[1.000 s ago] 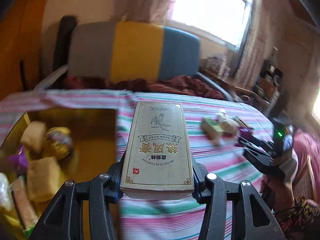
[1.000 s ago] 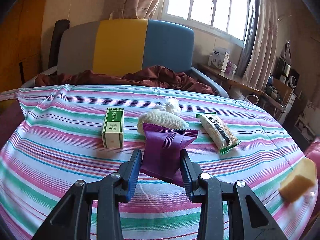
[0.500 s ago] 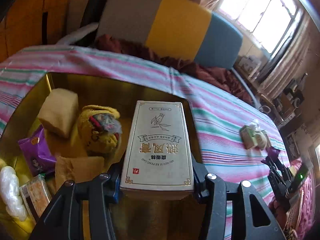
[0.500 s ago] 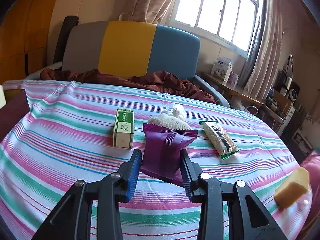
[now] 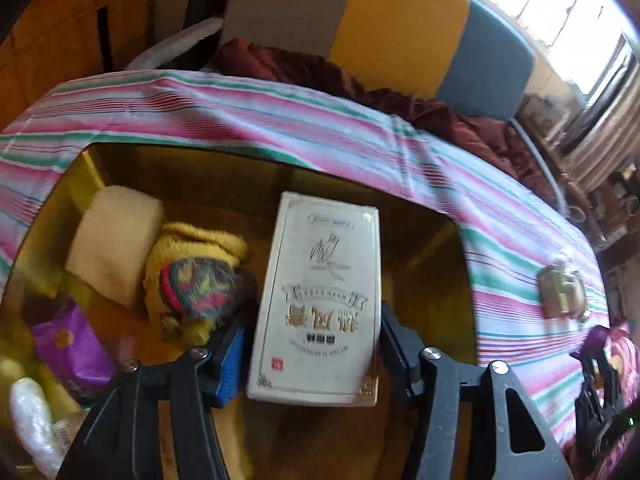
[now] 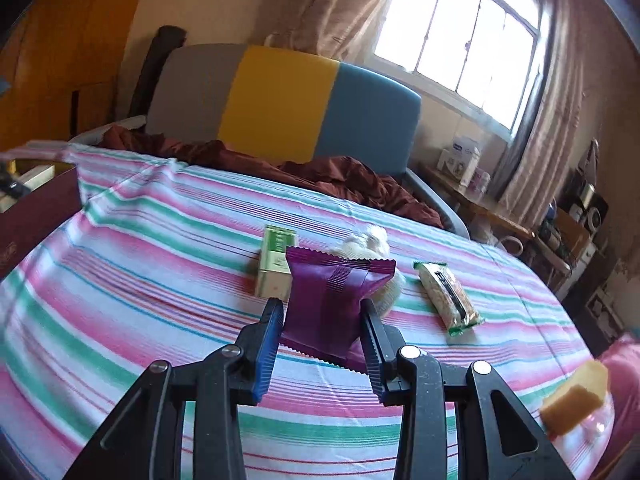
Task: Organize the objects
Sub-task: 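Carry the white box to the tray with the left tool while the right tool holds the packet, then carry the purple packet to the gold tray and open the right tool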
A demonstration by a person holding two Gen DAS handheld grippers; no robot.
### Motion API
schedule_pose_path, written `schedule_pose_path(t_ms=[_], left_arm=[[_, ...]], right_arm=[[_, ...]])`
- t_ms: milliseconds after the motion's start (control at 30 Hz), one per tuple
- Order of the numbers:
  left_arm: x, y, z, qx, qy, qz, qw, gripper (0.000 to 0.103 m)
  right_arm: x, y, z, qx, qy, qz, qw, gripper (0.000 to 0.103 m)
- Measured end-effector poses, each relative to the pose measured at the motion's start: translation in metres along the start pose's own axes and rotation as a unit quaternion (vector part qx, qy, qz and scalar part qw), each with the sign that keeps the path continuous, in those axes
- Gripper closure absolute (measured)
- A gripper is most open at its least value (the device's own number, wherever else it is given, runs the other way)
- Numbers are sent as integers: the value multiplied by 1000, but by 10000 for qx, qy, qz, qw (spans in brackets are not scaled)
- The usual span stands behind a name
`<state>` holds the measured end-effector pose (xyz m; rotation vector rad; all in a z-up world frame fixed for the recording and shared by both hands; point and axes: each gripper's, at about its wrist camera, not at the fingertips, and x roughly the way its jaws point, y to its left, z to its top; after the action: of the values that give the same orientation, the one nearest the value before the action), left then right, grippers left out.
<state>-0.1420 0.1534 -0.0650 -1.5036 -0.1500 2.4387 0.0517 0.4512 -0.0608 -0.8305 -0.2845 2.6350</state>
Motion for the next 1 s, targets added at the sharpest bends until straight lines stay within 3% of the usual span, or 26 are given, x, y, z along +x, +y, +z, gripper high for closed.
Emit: schedule_pose_path(t_ms=[133, 367, 500, 700, 767, 867, 933, 1000], left_arm=[[-13, 8, -10, -154, -86, -306, 9994, 42], [-49, 17, -42, -57, -717, -607, 9956, 41], [-67, 28, -63, -205, -1017, -823, 9912, 41], [-84, 35, -81, -267, -1385, -842, 9864, 41], [-86, 38, -86, -228, -1432, -829, 9860, 41], [-91, 43, -92, -266, -1497, -840, 9848, 41], [-95, 48, -98, -296, -1534, -908, 9835, 41], [-97, 50, -101, -313, -1555, -913, 9831, 41]], right_arm=[[-11, 13, 6, -79, -20, 329, 9994, 64], [-36, 56, 33, 96, -214, 1276, 9916, 64], [-45, 88, 50, 219, -252, 1858, 9820, 64], [-52, 132, 80, 464, -197, 2589, 9646, 65], [-53, 149, 91, 305, -166, 2594, 9651, 73], [-53, 155, 96, 291, -75, 2562, 9662, 74], [-49, 145, 93, 511, 11, 2355, 9705, 67], [-40, 129, 84, 753, 269, 2271, 9706, 49]])
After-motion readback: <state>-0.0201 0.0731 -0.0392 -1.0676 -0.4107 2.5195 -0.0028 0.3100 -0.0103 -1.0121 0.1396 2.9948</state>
